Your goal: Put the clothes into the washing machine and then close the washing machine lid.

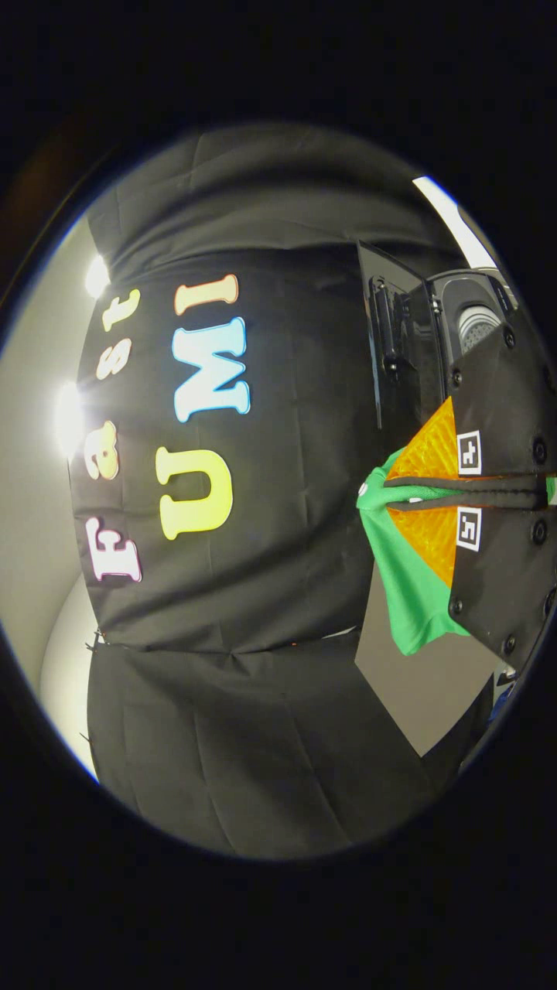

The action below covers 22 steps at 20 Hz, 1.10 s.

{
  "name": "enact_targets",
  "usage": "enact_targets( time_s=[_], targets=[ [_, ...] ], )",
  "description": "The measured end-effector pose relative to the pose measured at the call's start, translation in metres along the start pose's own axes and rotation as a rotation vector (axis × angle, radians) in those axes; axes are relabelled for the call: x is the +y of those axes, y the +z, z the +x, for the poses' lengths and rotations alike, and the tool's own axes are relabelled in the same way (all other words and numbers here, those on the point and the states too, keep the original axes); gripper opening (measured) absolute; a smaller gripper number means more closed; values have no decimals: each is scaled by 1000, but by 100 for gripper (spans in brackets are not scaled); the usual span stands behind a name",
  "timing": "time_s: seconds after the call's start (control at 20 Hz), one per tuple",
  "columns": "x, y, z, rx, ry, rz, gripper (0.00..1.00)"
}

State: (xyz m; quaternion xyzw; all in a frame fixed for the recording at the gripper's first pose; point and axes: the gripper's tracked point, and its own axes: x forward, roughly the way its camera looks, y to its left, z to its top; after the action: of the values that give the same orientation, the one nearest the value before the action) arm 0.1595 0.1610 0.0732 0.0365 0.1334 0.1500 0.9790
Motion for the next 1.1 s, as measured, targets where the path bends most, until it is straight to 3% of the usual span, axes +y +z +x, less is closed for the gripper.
enact_targets(
  time_s=[0.5, 1.1],
  targets=[
    [-92, -3, -3, -5, -66, 52, 1],
    [-174, -42, -1, 53, -152, 80, 1]
  ],
)
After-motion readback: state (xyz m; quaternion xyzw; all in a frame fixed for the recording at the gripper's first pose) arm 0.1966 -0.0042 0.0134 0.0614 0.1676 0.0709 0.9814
